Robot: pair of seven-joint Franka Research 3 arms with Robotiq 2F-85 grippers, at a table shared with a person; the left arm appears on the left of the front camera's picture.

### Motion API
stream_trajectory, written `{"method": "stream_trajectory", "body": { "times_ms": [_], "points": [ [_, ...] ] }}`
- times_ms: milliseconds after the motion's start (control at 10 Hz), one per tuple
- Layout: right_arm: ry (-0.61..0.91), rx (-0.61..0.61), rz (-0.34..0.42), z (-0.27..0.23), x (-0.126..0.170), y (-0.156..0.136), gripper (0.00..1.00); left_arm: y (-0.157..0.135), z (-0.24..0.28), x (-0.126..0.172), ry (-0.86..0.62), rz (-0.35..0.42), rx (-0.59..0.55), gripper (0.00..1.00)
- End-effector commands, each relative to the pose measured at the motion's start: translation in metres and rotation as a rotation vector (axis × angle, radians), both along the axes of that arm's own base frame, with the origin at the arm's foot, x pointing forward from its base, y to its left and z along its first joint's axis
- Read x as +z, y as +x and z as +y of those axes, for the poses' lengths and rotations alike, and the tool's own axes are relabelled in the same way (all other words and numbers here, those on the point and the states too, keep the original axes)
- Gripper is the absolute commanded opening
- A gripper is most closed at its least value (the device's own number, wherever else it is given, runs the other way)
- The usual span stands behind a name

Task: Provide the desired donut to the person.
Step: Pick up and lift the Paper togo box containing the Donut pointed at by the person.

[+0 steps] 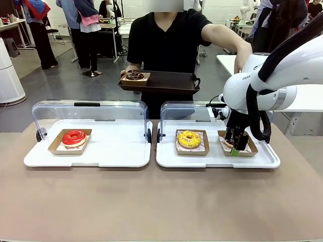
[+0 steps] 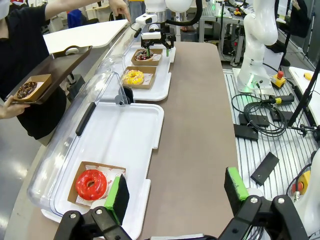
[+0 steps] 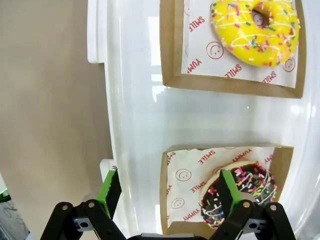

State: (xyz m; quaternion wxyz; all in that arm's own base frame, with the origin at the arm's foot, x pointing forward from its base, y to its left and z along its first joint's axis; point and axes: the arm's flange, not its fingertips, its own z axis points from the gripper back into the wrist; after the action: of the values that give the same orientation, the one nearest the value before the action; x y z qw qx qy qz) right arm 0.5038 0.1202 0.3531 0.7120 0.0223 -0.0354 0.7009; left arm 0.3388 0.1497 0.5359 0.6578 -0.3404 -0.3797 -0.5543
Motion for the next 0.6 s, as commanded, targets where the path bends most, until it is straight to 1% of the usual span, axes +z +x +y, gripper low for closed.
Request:
{"method": "stream_trajectory", "body": {
  "times_ms": [0,100,200,300,500],
  "points": [
    [-0.004,0.002,-0.001,-0.001,-0.001,-0.001,1.00,0.000,0.000,0.002,-0.006,0.006,0.004,1.00],
    [0.000,0.000,0.000,0.000,0.000,0.000,1.00,0.000,0.000,0.002,-0.006,0.006,0.004,1.00],
    [-0.002,0.041,-0.023,0.001,-0.005,-0.001,1.00,0.000,0.000,0.002,-0.006,0.006,0.004,1.00],
    [-0.014,0.022,-0.027,0.002,-0.008,-0.001,1.00,0.000,0.000,0.002,-0.006,0.006,0.004,1.00],
    [-0.017,0.042,-0.034,0.002,-0.011,-0.001,1.00,0.000,0.000,0.002,-0.006,0.006,0.004,1.00]
  ]
}}
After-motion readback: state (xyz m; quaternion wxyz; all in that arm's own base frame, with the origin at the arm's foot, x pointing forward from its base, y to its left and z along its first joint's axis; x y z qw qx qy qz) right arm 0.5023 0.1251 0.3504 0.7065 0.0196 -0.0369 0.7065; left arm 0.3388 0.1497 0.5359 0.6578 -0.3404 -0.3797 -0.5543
